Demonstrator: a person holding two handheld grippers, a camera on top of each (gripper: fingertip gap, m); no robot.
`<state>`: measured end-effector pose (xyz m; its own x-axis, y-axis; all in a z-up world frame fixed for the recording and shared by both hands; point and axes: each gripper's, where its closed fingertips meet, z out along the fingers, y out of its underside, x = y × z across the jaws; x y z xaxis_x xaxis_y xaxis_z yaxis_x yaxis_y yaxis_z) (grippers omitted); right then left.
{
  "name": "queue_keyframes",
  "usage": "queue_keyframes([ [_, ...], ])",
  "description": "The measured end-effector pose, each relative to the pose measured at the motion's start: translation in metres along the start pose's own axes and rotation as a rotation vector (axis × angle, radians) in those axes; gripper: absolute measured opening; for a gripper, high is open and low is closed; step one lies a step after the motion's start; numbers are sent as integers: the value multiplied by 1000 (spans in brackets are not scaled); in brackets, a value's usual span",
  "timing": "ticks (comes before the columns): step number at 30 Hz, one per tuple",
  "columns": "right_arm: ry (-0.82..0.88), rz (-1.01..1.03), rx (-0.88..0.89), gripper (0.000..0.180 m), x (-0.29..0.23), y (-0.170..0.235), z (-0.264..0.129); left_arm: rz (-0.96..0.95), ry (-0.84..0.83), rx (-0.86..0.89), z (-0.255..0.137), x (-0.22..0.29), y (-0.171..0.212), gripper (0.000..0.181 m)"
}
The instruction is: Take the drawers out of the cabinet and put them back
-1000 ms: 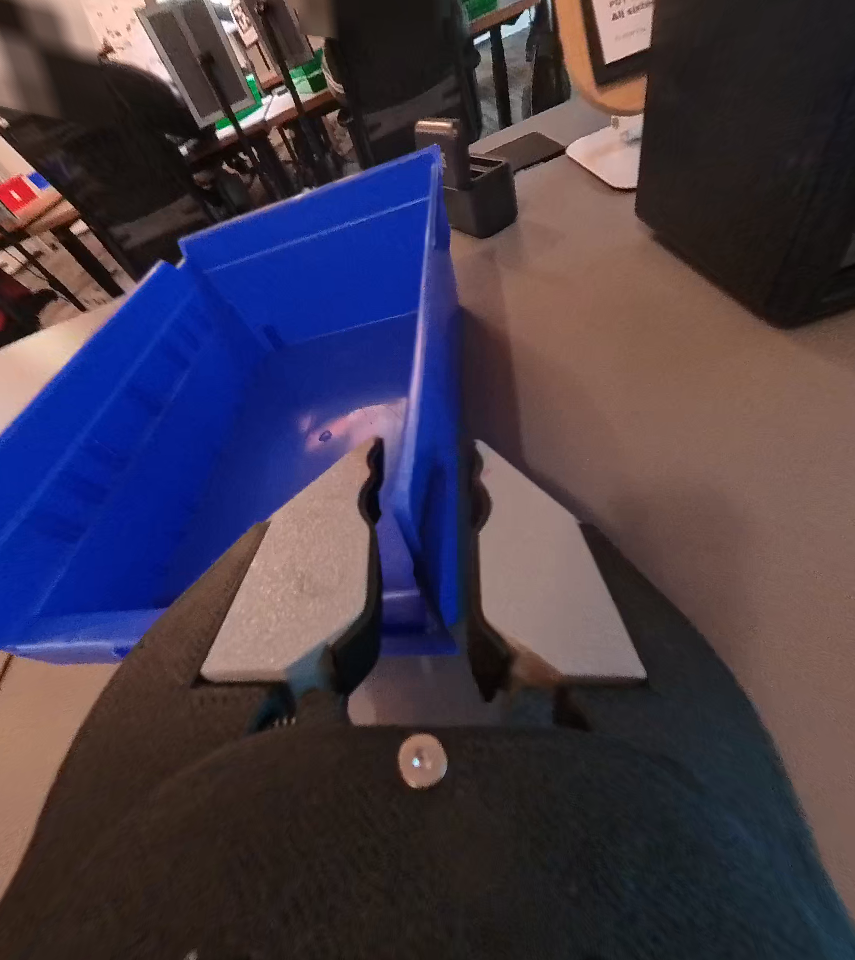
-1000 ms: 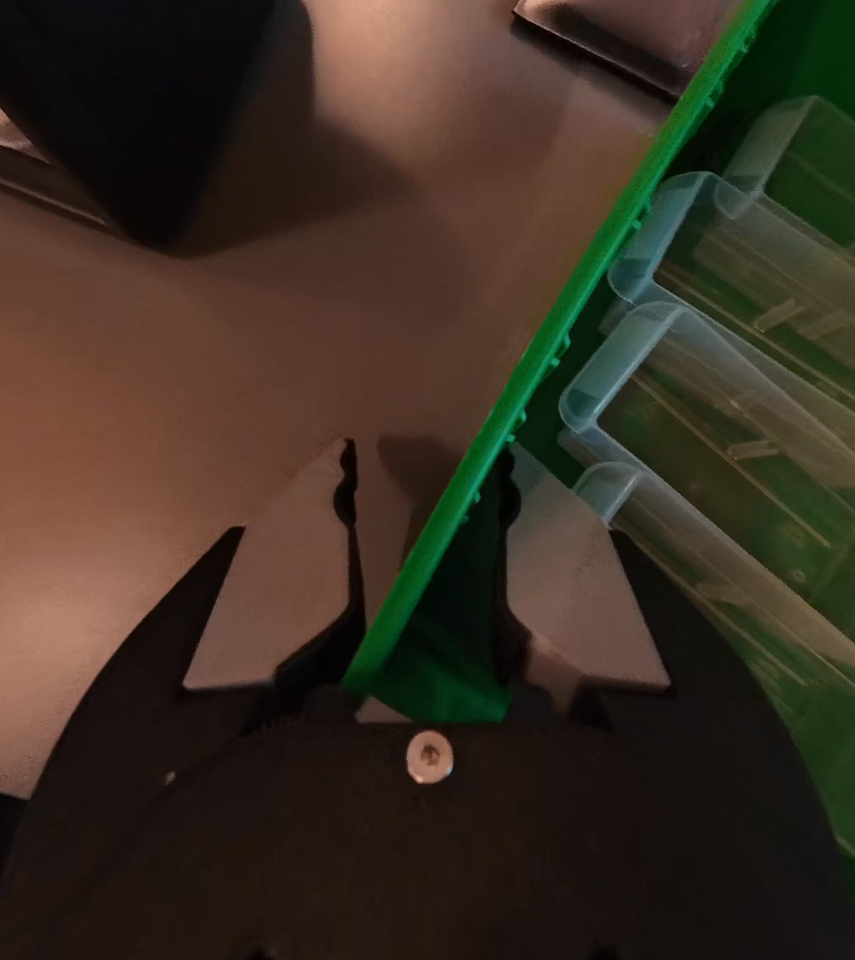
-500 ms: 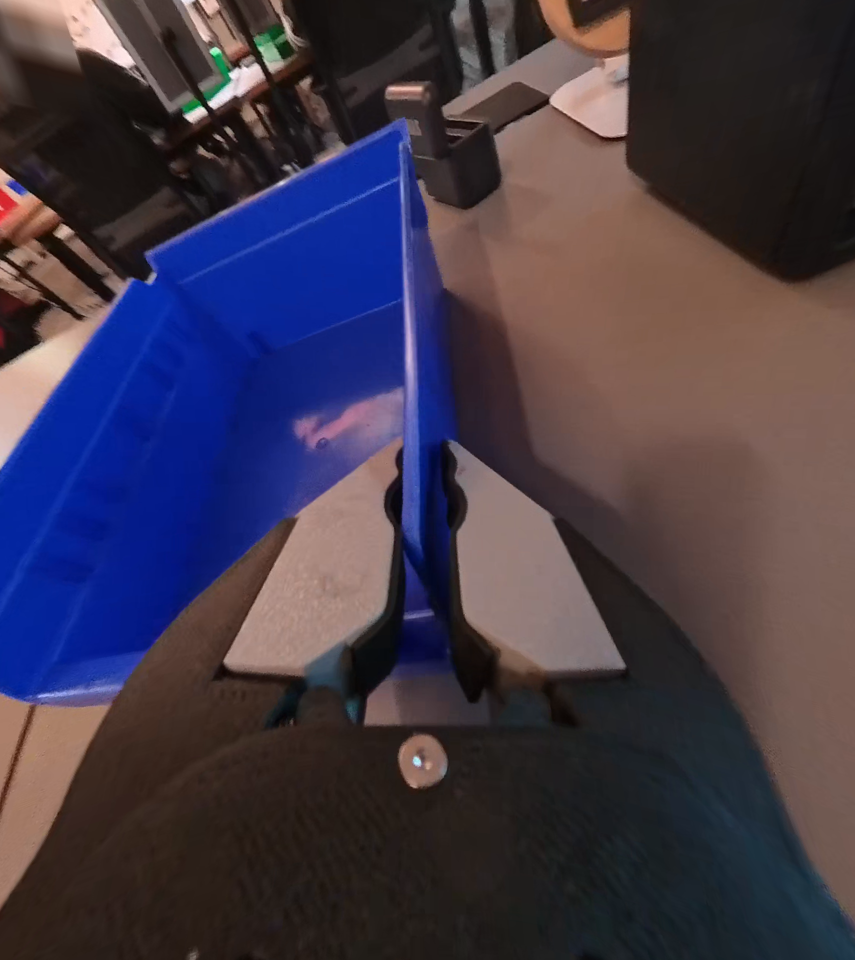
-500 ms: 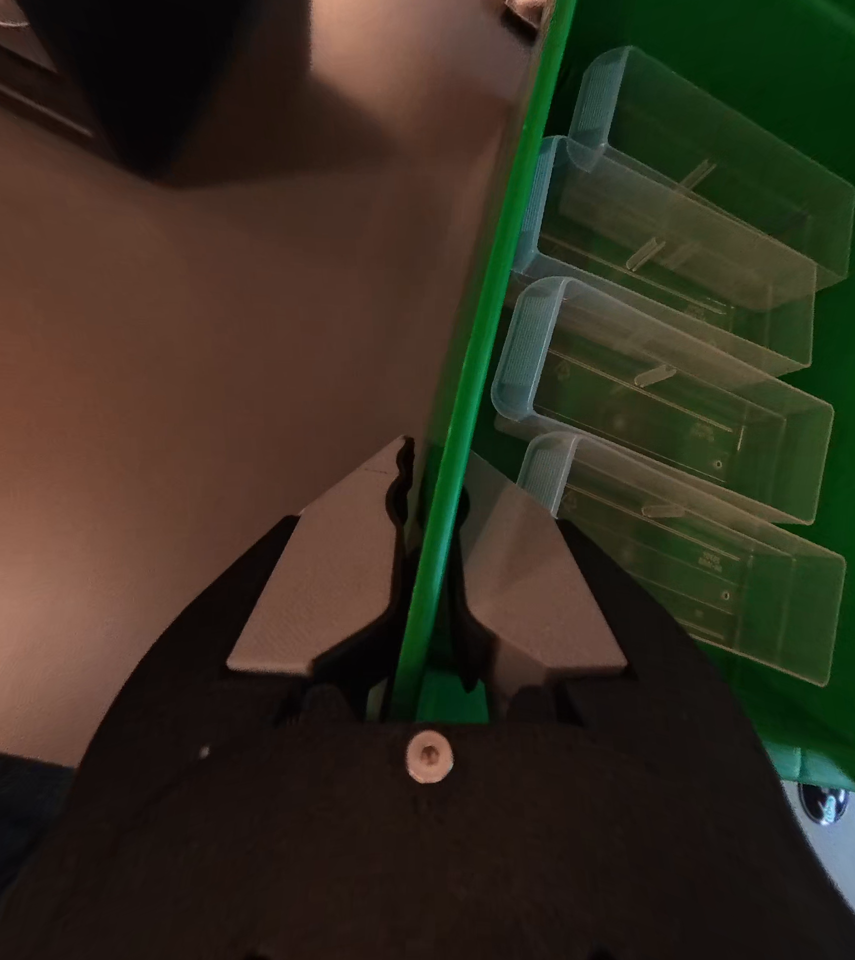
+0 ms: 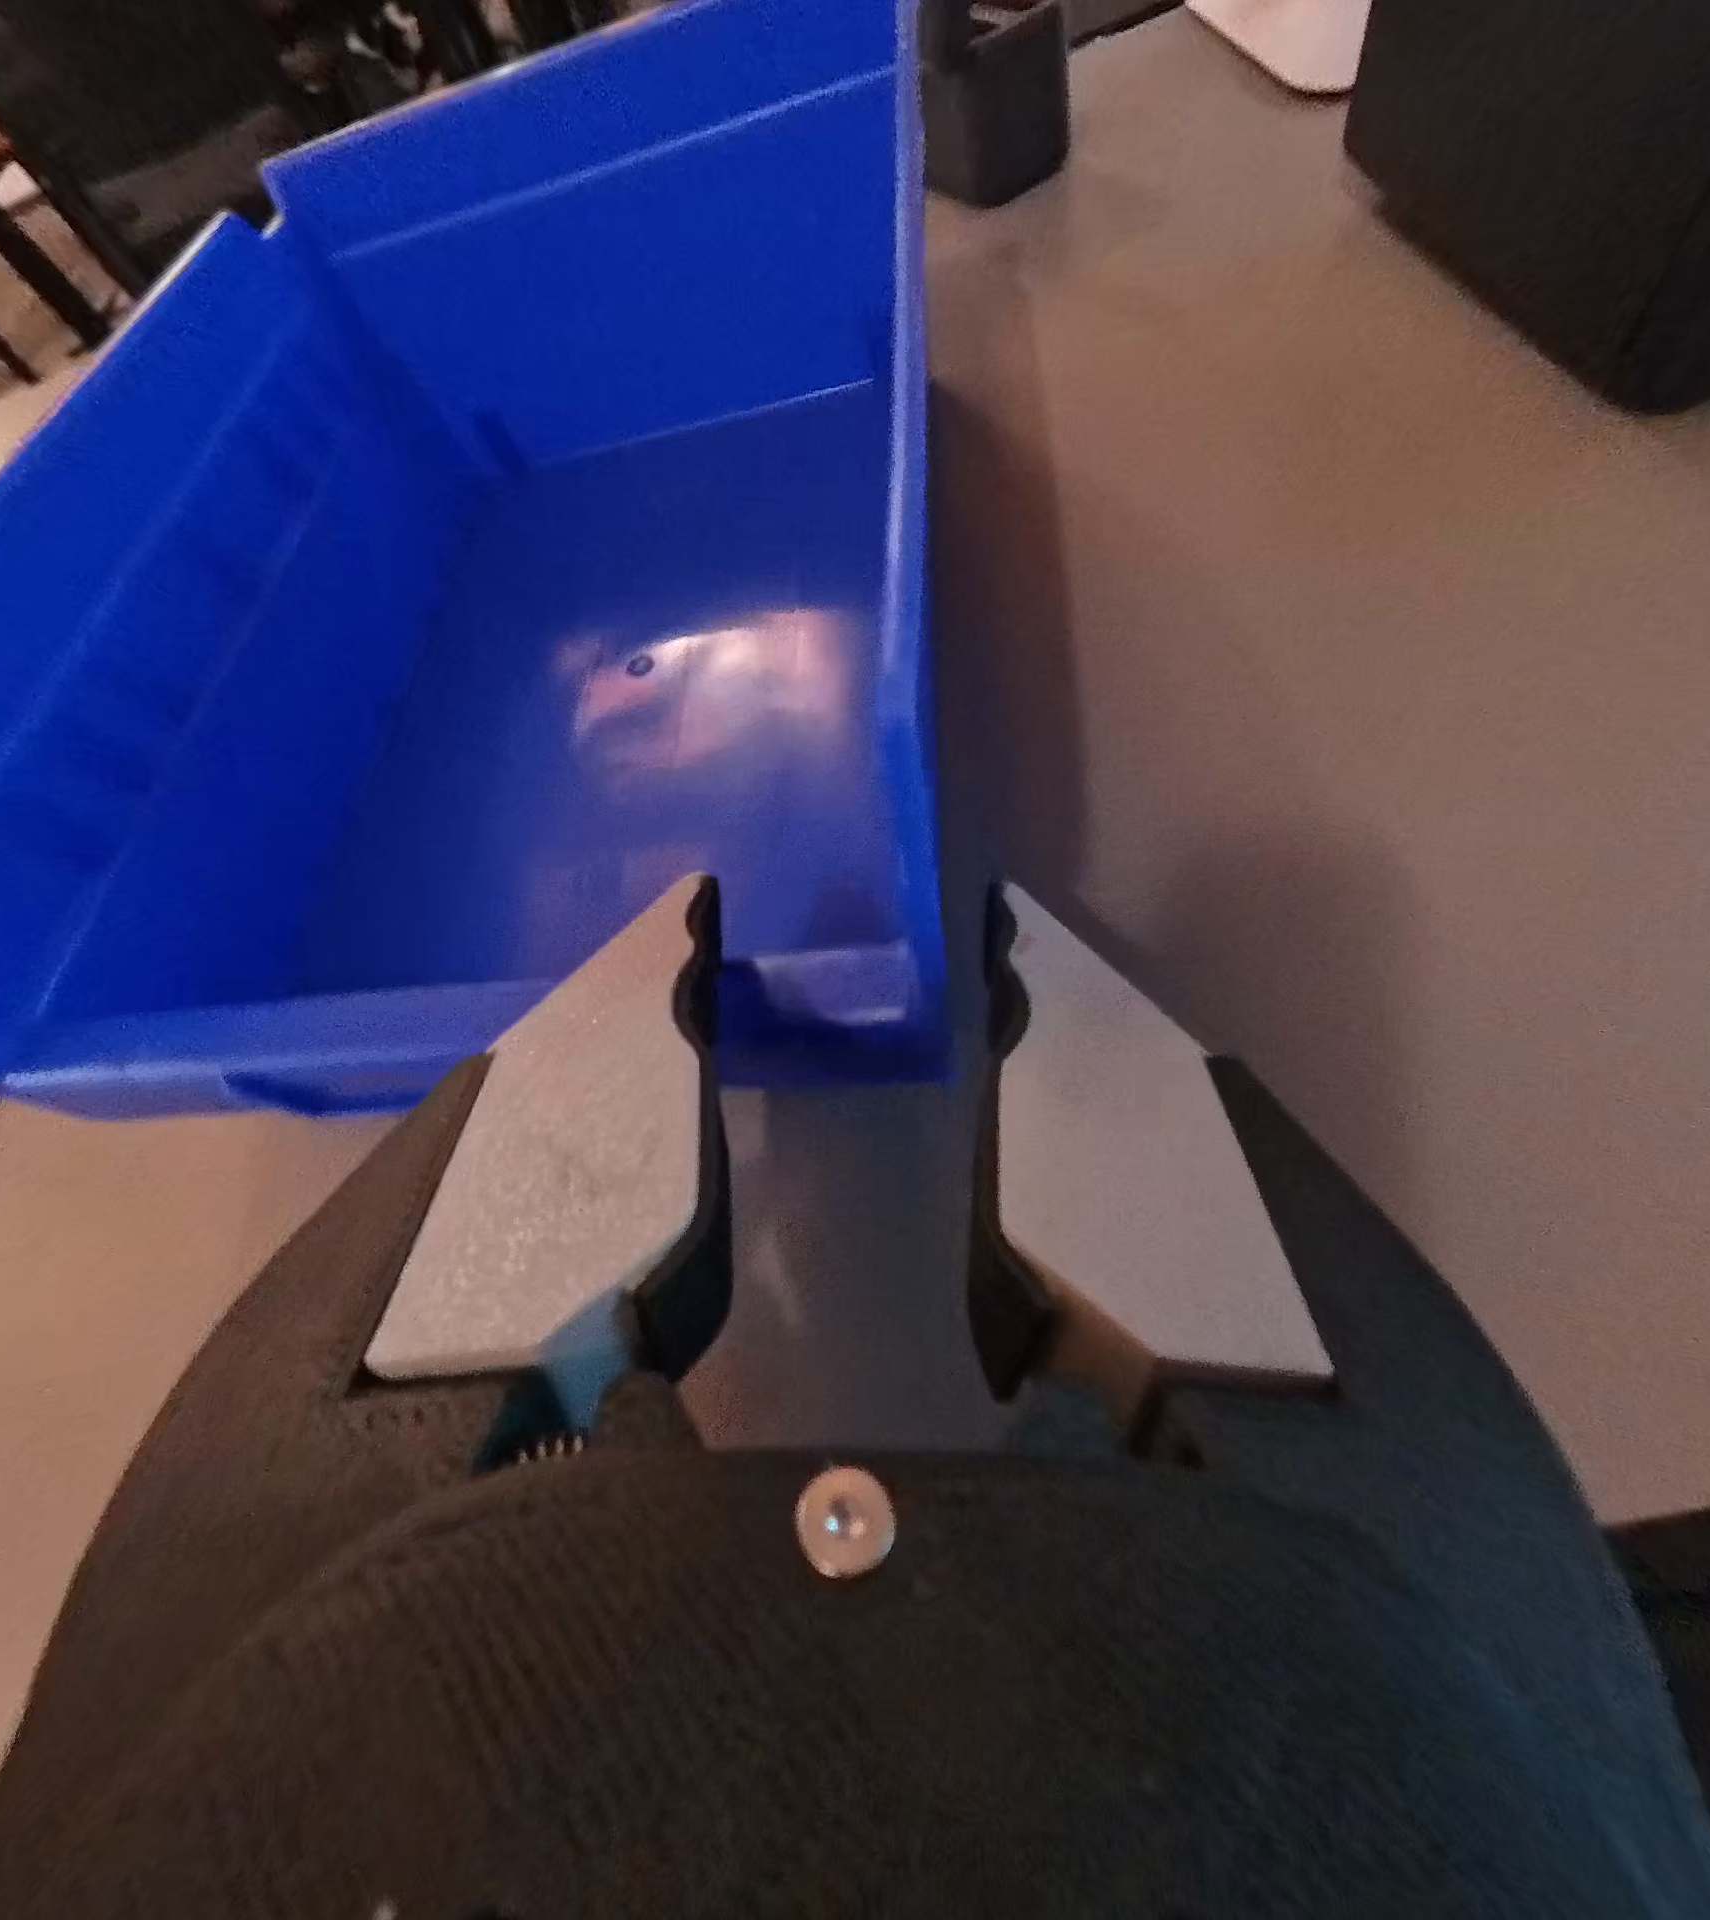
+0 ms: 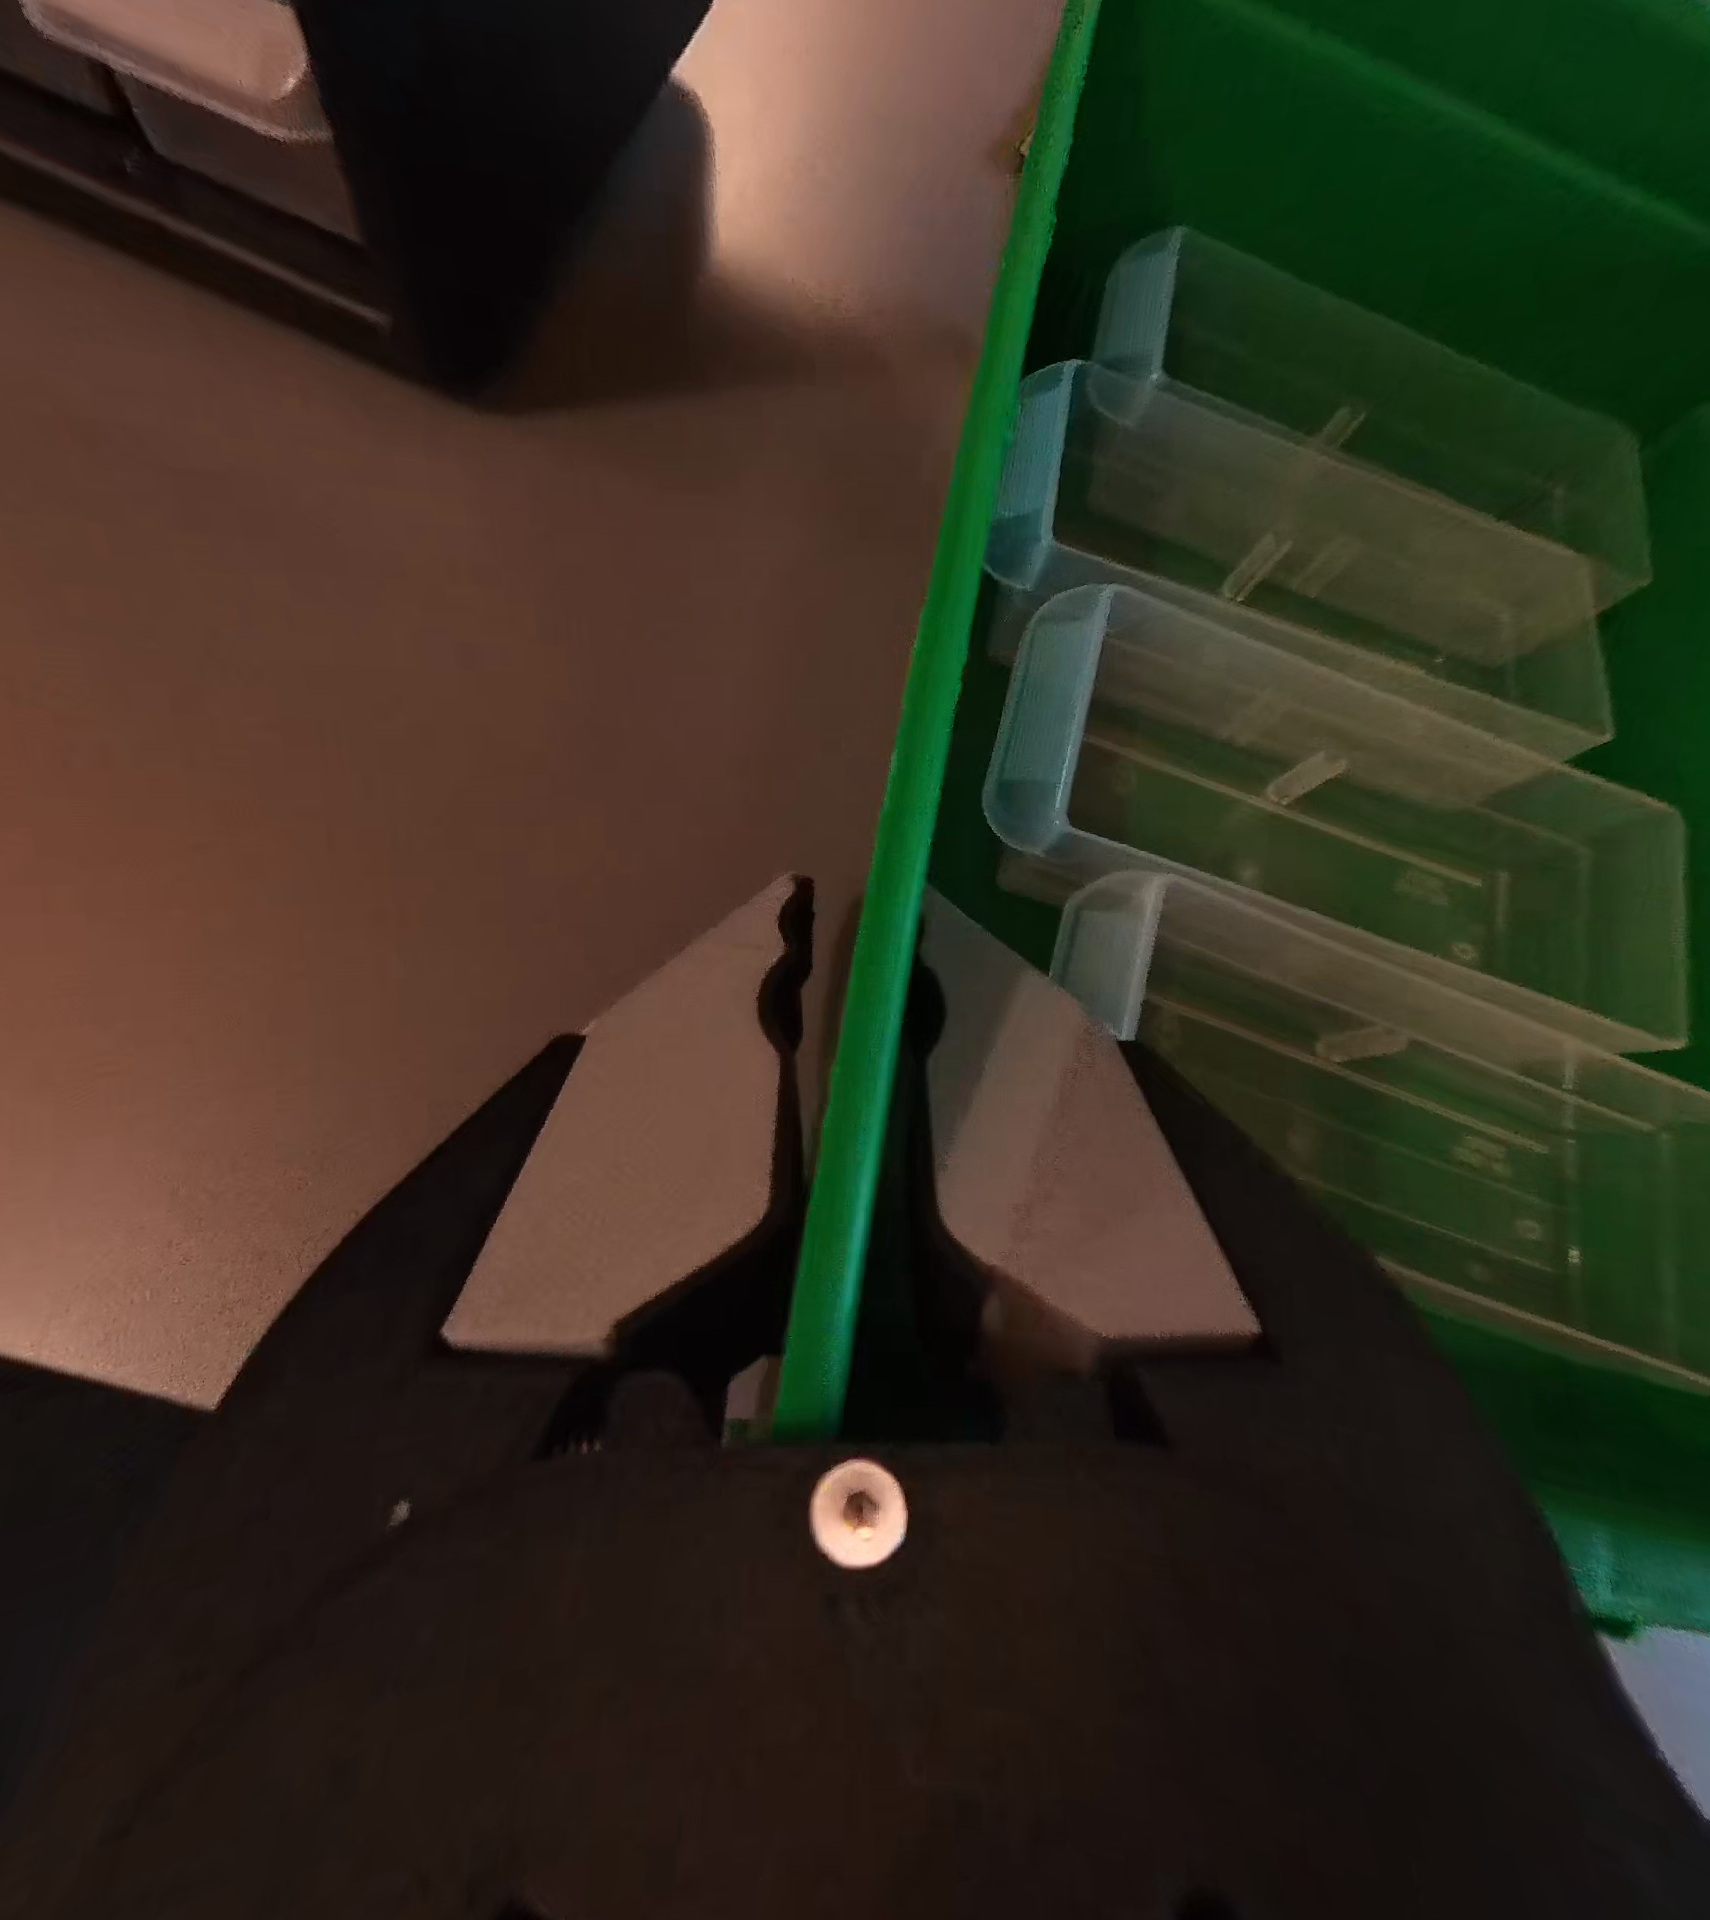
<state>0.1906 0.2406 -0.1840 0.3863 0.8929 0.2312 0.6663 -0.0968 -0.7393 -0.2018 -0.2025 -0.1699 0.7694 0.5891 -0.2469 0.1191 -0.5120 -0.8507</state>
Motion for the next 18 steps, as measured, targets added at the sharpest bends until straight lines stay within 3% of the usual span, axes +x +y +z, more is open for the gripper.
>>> queue_keyframes([
  [4,-18,5,-14,43,-9,3,-8,6,-15,54,-20,4,-1,48],
  [9,-37,25,2,44,-14,10,-19,29,-16,102,-35,12,-14,47],
  [13,-62,37,-9,53,-17,14,-18,72,-17,105,-18,16,-25,44],
  [16,-59,35,7,45,-15,11,-15,124,-35,28,7,14,-21,37],
  [17,-47,21,8,32,-14,10,-15,130,-59,23,12,11,-22,37],
  [18,-30,3,8,16,-12,10,-14,147,-96,43,15,5,-27,24],
])
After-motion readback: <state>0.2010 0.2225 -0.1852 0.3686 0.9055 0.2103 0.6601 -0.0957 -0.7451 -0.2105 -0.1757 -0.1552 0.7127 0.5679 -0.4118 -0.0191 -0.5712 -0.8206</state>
